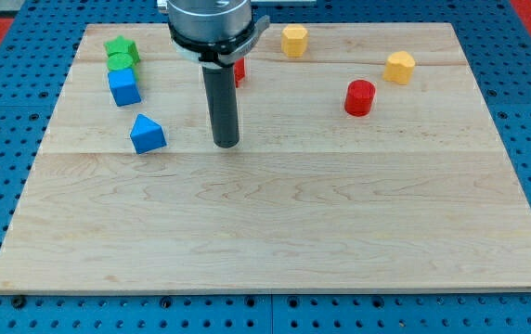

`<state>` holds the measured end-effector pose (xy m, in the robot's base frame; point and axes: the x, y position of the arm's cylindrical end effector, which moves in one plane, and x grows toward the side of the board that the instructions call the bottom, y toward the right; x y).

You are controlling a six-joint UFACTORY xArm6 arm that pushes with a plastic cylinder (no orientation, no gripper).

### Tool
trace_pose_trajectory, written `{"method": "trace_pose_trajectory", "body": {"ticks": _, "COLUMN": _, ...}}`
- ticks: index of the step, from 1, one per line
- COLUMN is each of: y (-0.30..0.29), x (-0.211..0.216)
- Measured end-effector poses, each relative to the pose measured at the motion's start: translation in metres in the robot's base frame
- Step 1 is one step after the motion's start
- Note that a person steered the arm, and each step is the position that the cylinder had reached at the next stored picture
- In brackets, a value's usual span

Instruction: Put the triangle at the bottom right side of cube

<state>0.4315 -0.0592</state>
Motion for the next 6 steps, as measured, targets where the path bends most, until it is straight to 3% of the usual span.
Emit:
{"method": "trace_pose_trajectory", "body": {"ticks": 2, "y": -0.061, "x": 0.041}}
{"method": "trace_pose_trajectory", "body": {"ticks": 3, "y": -0.100, "x": 0.000}}
{"method": "trace_pose_trajectory", "body": {"ticks": 5, "y": -0.107, "x": -0.030}}
{"method": "trace_pose_trajectory", "body": {"ticks": 6, "y": -0.026, "x": -0.038}}
